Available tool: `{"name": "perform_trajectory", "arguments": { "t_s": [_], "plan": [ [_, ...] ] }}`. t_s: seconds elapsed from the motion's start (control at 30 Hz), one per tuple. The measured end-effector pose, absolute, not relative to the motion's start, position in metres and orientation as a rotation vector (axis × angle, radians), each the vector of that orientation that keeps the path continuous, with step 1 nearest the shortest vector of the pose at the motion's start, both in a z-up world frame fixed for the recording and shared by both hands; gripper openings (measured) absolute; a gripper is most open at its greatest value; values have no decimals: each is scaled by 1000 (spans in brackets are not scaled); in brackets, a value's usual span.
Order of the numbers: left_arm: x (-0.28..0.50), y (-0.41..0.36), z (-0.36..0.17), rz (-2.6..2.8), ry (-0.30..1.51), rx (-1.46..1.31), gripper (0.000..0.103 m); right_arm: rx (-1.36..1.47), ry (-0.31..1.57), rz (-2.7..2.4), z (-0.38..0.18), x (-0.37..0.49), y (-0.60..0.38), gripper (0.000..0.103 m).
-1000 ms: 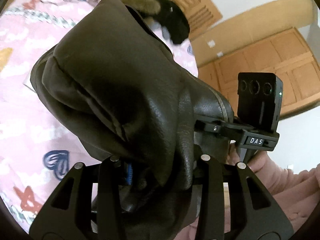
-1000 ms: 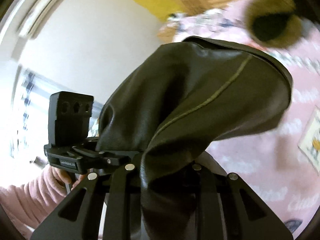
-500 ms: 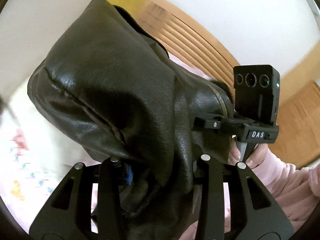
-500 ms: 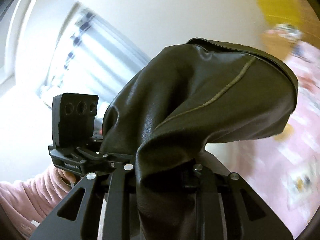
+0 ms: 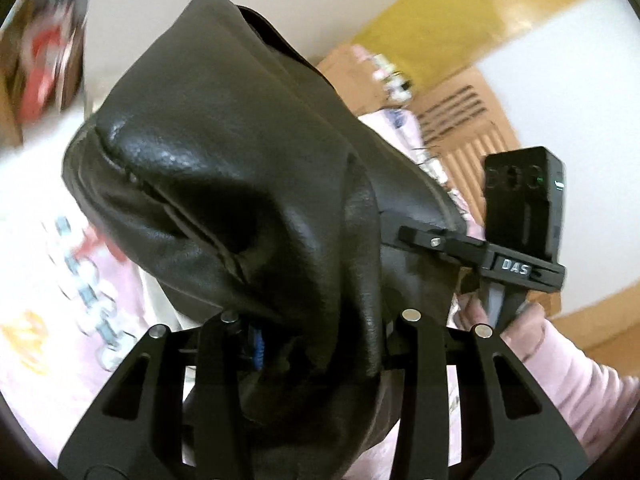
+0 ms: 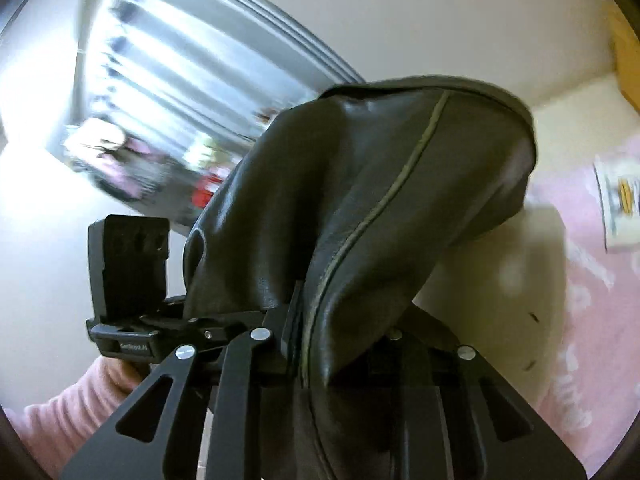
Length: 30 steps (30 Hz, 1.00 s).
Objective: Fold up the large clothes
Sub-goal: 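Lift the held bundle with both tools and carry it across the bed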
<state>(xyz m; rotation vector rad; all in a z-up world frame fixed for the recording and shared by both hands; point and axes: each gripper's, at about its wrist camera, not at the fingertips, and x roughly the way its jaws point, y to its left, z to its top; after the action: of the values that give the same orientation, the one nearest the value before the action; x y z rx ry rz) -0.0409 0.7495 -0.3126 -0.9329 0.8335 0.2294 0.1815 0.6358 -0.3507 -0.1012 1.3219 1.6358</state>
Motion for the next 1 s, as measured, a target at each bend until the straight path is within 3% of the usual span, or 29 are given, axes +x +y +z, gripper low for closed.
{"name": "perform_trajectory", "arguments": {
  "t_s": [0.07, 0.17, 0.3, 0.47, 0.53, 0.63, 0.7, 0.77, 0.8, 0.87, 1.0],
  "plan": [
    [-35, 746, -368, 228, 857, -1011, 37, -111, 1373, 1569, -387, 188, 632, 18],
    [-38, 735, -402, 209, 835, -1058, 37, -91, 1379, 1530, -410, 202, 614, 17],
    [-46, 733, -422, 203, 826, -1111, 38, -175, 1426, 1460, -424, 213, 608, 24],
    [-25, 729, -419, 173, 918, -986, 40, -340, 1351, 1401, -403, 196, 607, 38],
    [-15, 737, -425, 159, 955, -959, 41, -381, 1294, 1322, -382, 197, 601, 36],
    [-11, 756, -432, 152, 980, -985, 44, -431, 1090, 1336, -336, 176, 593, 17],
    [-14, 762, -434, 167, 988, -991, 47, -422, 1096, 1416, -330, 159, 603, 8],
    [-17, 768, -433, 182, 989, -1014, 48, -609, 1079, 1394, -354, 131, 618, 7],
    [-22, 769, -431, 193, 992, -1026, 48, -692, 1101, 1347, -378, 125, 624, 0],
    [-30, 771, -432, 216, 1011, -1017, 51, -755, 1113, 1278, -412, 124, 621, 0],
    [-41, 758, -420, 208, 1003, -1044, 51, -679, 1129, 1190, -433, 134, 603, 0]
  ]
}}
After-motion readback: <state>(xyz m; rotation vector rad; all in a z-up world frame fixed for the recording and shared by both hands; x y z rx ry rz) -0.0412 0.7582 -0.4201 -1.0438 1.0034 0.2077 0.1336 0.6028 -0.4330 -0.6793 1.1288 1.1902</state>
